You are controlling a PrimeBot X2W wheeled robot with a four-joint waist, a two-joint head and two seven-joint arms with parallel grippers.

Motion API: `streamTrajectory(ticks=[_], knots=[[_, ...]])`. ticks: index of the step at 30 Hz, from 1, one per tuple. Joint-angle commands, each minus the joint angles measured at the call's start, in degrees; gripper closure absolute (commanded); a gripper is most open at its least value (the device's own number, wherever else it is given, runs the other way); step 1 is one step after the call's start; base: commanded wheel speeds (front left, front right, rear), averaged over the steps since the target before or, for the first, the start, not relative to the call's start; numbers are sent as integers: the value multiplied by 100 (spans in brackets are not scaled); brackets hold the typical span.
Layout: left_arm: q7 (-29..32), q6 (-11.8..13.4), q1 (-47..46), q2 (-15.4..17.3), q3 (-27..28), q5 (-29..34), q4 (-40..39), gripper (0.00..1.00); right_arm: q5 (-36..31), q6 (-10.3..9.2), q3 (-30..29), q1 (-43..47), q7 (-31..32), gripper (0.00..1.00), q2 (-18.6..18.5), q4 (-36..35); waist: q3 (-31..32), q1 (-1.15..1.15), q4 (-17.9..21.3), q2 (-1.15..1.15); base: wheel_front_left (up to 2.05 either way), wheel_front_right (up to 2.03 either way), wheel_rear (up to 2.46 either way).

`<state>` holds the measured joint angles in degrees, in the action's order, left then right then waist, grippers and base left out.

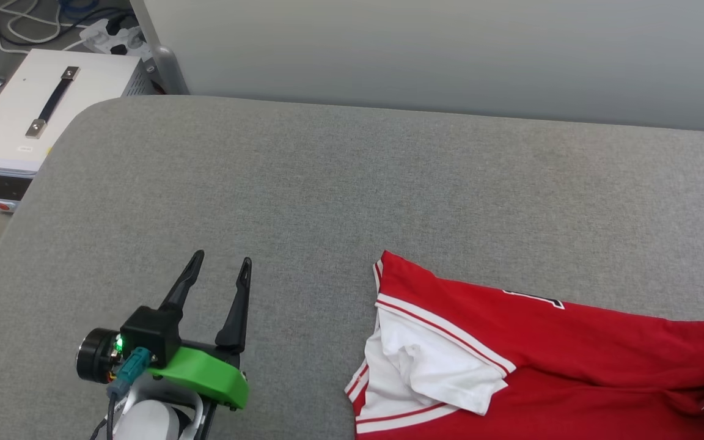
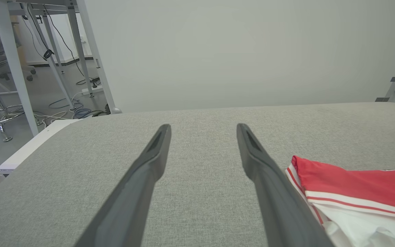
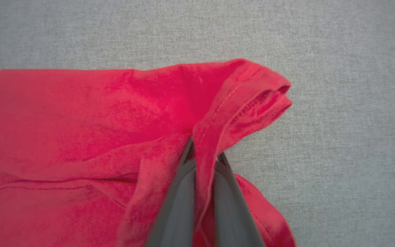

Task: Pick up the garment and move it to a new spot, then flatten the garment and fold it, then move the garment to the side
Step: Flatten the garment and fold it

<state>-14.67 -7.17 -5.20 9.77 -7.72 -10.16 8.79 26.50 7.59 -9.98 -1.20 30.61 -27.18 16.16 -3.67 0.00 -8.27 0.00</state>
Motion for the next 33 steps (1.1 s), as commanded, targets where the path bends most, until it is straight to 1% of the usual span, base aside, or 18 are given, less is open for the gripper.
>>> streamTrajectory(ticks=[1,7,11,15,18,21,23,26,28,30,33], knots=[[-33,-31,130,-15,31,-47,5,0,42,-10,50,82,63,100,45,-143,81,0,-5,0,0,0,0],[-33,-31,196,-17,70,-66,2,0,113,-10,177,303,554,100,121,-916,173,0,-25,0,0,0,0],[-33,-31,230,-53,103,-74,-6,0,215,-10,268,469,954,100,315,-1521,219,0,-77,0,0,0,0],[-33,-32,270,-90,118,-81,-11,0,429,-10,440,600,1335,100,712,-2126,251,0,-145,0,0,0,0],[-33,-32,285,-102,136,-83,-20,0,462,-10,600,635,1501,100,1019,-2479,256,0,-196,0,0,0,0],[-33,-32,294,-91,147,-95,-36,0,581,-10,742,595,1562,100,1491,-2688,253,0,-255,0,0,0,0],[-33,-32,292,-82,154,-102,-37,0,670,-10,889,548,1579,100,1789,-2760,251,0,-291,0,0,0,0],[-33,-32,279,-65,166,-108,-22,0,672,-10,1124,429,1489,100,2129,-2738,251,0,-343,0,0,0,0],[-33,-32,265,-51,161,-114,-6,0,704,-10,1283,343,1307,100,2274,-2642,253,0,-378,0,0,0,0],[-33,-32,258,-32,145,-116,33,0,757,-10,1316,287,1047,100,2382,-2409,273,0,-421,0,0,0,0],[-33,-32,251,-4,111,-128,87,0,808,-10,1491,186,697,100,2422,-2041,286,0,-470,0,0,0,0]])
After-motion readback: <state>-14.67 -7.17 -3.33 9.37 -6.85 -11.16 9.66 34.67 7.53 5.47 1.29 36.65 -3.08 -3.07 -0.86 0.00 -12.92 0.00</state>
